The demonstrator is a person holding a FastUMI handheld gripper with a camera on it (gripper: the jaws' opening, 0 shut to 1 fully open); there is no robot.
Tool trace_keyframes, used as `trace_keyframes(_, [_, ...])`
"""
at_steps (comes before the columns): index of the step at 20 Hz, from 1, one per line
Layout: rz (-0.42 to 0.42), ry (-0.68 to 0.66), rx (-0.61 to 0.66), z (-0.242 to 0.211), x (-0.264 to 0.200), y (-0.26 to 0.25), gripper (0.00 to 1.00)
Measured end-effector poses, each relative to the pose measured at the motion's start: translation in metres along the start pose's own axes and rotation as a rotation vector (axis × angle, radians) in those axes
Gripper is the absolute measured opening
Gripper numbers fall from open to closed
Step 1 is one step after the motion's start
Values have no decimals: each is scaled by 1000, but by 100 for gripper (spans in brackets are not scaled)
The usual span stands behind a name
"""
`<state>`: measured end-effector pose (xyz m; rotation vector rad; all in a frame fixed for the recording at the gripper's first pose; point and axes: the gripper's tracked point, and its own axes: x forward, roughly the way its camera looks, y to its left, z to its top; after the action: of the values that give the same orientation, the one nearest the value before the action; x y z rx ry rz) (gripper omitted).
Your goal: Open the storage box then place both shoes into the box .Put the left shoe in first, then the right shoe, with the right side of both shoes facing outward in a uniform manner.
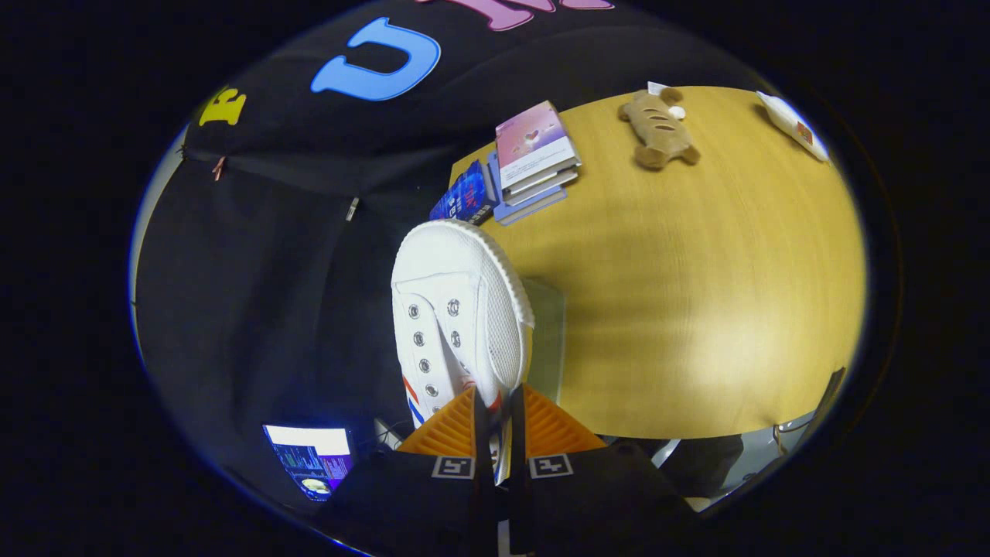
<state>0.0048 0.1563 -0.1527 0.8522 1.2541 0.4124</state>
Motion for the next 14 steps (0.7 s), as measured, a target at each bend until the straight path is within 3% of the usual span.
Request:
trace_keyframes(6, [-49, 80, -1, -20, 63, 45, 11])
trace_keyframes(14, [-261, 180, 35, -39, 127, 18, 11])
